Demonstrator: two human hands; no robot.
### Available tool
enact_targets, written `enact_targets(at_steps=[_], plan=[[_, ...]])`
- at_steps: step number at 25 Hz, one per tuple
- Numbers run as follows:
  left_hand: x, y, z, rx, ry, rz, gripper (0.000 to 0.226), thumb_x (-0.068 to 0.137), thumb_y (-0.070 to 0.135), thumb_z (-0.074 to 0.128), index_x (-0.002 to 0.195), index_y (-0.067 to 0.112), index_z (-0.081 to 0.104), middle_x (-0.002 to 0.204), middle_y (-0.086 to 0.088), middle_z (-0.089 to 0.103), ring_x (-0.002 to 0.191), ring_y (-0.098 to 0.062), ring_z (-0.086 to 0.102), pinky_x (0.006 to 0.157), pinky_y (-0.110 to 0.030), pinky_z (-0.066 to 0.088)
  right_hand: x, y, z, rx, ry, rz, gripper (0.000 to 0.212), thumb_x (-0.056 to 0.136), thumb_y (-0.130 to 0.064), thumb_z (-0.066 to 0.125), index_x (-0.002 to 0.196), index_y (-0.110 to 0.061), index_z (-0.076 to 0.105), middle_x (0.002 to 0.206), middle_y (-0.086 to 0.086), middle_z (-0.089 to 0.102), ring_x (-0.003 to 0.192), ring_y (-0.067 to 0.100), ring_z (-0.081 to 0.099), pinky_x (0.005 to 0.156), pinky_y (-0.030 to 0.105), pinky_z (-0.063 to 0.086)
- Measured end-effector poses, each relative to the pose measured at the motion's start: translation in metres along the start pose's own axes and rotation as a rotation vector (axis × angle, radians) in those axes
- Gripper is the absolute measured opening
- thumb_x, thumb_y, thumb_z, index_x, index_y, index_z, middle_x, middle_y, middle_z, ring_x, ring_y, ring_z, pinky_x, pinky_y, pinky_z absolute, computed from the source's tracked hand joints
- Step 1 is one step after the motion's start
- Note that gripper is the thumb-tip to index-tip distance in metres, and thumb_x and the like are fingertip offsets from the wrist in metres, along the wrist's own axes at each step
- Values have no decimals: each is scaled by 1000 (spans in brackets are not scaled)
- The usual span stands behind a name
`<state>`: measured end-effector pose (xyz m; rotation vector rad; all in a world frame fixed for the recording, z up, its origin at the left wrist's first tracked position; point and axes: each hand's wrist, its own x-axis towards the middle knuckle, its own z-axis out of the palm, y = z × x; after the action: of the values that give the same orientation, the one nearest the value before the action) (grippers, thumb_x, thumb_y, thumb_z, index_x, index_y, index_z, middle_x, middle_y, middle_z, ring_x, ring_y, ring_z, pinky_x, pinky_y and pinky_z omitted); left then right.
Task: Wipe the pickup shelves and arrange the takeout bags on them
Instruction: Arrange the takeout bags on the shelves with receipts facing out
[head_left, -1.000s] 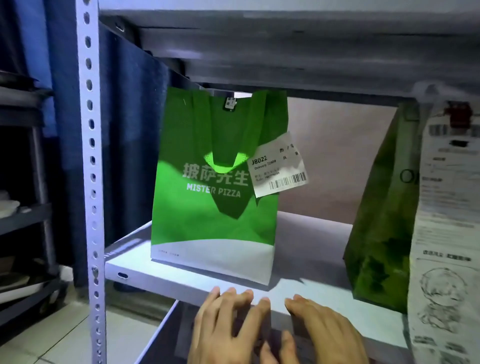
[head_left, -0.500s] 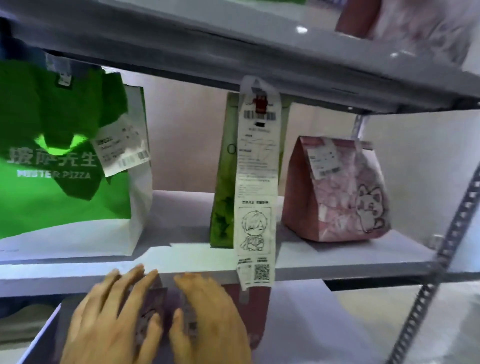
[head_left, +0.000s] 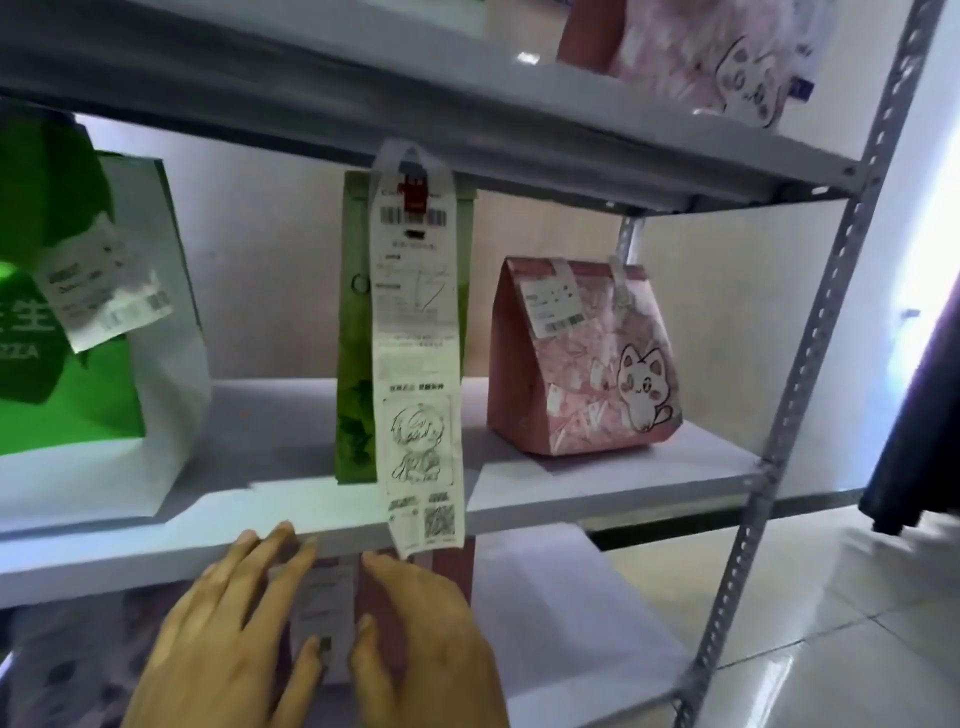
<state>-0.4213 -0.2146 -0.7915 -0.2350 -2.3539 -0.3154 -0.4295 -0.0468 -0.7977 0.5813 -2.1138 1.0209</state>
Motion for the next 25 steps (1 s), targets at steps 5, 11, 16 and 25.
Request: enact_targets(at_steps=[5,11,16,25], plan=[[-33,-6,-7,1,-200,-85,63,91,35,54,151,26,37,165,5,18,152,-19,16,119,-45,26,-15,15,2,-46,-224,125,43,96,-30,56,138,-35,55,130,-17,61,115,-1,53,90,5,36],[-96,-17,9,-88,-325,-232,58,95,32,53,150,28,36,161,6,27,150,-20,18,118,-42,24,-41,37,15,-95,-339,253,41,97,-31,56,138,-35,55,131,-10,62,101,7,56,88,24,45],[-130,-18,17,-124,-364,-276,55,96,31,50,149,30,34,159,11,28,150,-15,15,119,-36,21,-54,50,22,-145,-402,285,38,97,-29,57,135,-34,57,129,-6,65,108,14,59,92,30,46],[-165,-46,6,-109,-314,-440,51,96,31,47,146,28,38,156,7,31,149,-15,15,120,-37,19,-72,33,54,-138,-570,229,33,97,-29,58,129,-34,62,125,-8,68,106,15,63,95,36,51]])
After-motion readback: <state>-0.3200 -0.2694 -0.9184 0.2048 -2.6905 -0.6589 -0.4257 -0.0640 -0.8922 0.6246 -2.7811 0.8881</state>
